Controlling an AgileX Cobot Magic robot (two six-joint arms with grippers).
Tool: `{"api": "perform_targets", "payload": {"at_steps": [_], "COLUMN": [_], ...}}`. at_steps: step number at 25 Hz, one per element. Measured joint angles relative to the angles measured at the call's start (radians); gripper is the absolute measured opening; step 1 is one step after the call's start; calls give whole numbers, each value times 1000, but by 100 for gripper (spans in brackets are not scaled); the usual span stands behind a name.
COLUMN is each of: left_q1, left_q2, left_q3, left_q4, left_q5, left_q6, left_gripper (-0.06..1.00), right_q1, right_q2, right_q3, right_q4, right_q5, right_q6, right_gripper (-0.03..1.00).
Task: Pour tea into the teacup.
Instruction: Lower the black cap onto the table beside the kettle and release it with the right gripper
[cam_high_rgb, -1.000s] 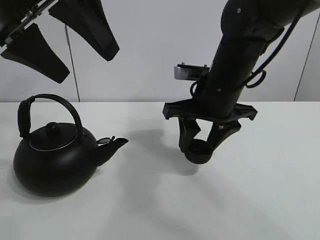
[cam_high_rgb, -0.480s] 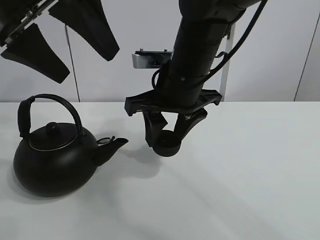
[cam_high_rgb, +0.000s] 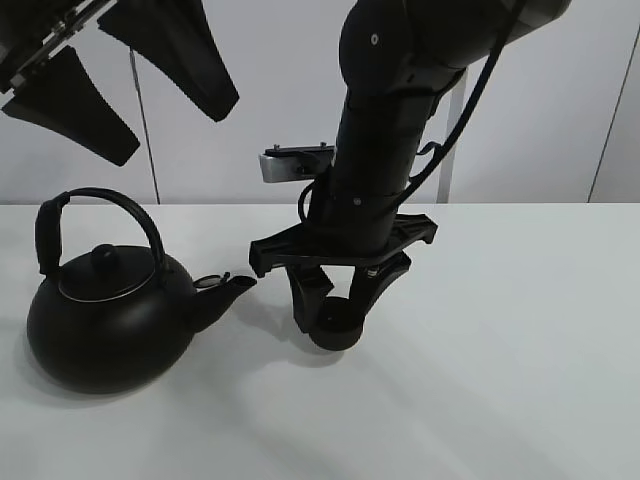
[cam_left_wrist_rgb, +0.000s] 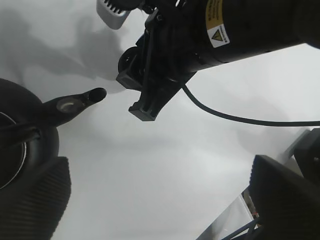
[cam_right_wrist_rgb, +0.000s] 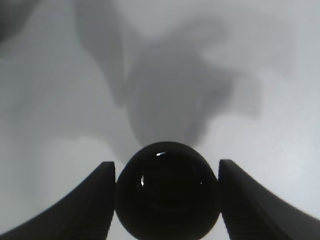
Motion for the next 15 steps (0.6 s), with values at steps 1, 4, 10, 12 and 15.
{"api": "perform_targets", "payload": {"at_steps": [1,4,10,12,15], "left_q1": [0,0,0,0,0], "left_q2": [0,0,0,0,0], "left_q3": [0,0,0,0,0], "left_q4": [0,0,0,0,0], "left_q5": [0,0,-1,-1,-1], "left_q6": [0,0,0,0,0], "left_gripper": [70,70,70,70,70], "right_q1": [0,4,20,20,20], "right_q2": [4,8,8,8,9], "right_q3": [0,0,0,0,0], "right_q4": [0,-2,-3,-9,-11], "right_q5": [0,-11,-18,-21,-36], "right_q6": [0,0,0,0,0], "right_gripper": [40,40,40,40,40]}}
